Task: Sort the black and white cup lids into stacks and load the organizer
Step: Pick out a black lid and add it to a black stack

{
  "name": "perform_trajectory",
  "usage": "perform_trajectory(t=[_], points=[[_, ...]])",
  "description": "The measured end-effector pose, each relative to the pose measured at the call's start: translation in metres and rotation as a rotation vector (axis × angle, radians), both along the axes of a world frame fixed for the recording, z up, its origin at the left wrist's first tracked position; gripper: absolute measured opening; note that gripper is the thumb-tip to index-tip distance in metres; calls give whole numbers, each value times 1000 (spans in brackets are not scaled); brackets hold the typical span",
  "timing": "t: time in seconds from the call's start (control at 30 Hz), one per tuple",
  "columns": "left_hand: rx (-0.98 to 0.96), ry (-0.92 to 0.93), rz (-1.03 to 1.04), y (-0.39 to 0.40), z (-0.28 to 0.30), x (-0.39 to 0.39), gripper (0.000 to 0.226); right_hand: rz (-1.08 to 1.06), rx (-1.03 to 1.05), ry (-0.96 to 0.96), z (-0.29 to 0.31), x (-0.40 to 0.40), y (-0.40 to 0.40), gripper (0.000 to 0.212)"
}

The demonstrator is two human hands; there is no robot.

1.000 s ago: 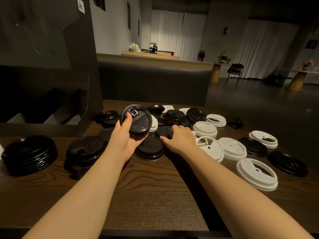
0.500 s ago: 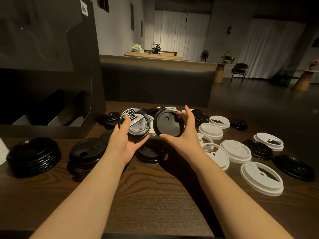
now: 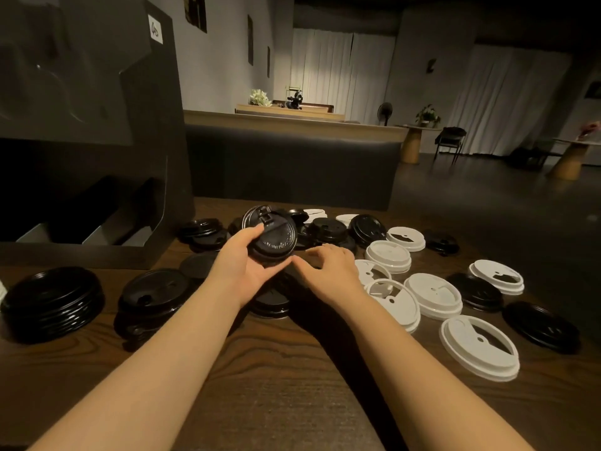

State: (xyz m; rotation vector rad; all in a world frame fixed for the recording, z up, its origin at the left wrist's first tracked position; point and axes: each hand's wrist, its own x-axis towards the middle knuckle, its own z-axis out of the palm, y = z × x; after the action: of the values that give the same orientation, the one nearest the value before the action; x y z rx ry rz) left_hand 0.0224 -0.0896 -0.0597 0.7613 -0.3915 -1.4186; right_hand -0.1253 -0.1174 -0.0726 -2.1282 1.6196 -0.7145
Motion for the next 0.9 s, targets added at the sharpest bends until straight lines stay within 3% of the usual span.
perform_trajectory(t=[0.2, 0.4, 0.5, 0.63, 0.77, 0.9], points=[[-7, -27, 49, -35, 30, -16, 52, -110, -14, 60, 18, -9, -32, 43], [-76, 68, 116, -52, 9, -14, 58, -197, -19, 210, 19, -45, -54, 37], [-94, 25, 127, -52, 0, -17, 64, -307, 6, 176, 15, -58, -61, 40], [-107, -78, 44, -41, -3, -25, 41, -363, 21, 101, 6, -53, -56, 38], [-118, -109, 28, -29, -6, -30, 61, -315, -48, 138, 3, -43, -44, 37], [-173, -95, 53, -20, 0, -32, 57, -381, -137, 57, 12, -58, -30, 35]])
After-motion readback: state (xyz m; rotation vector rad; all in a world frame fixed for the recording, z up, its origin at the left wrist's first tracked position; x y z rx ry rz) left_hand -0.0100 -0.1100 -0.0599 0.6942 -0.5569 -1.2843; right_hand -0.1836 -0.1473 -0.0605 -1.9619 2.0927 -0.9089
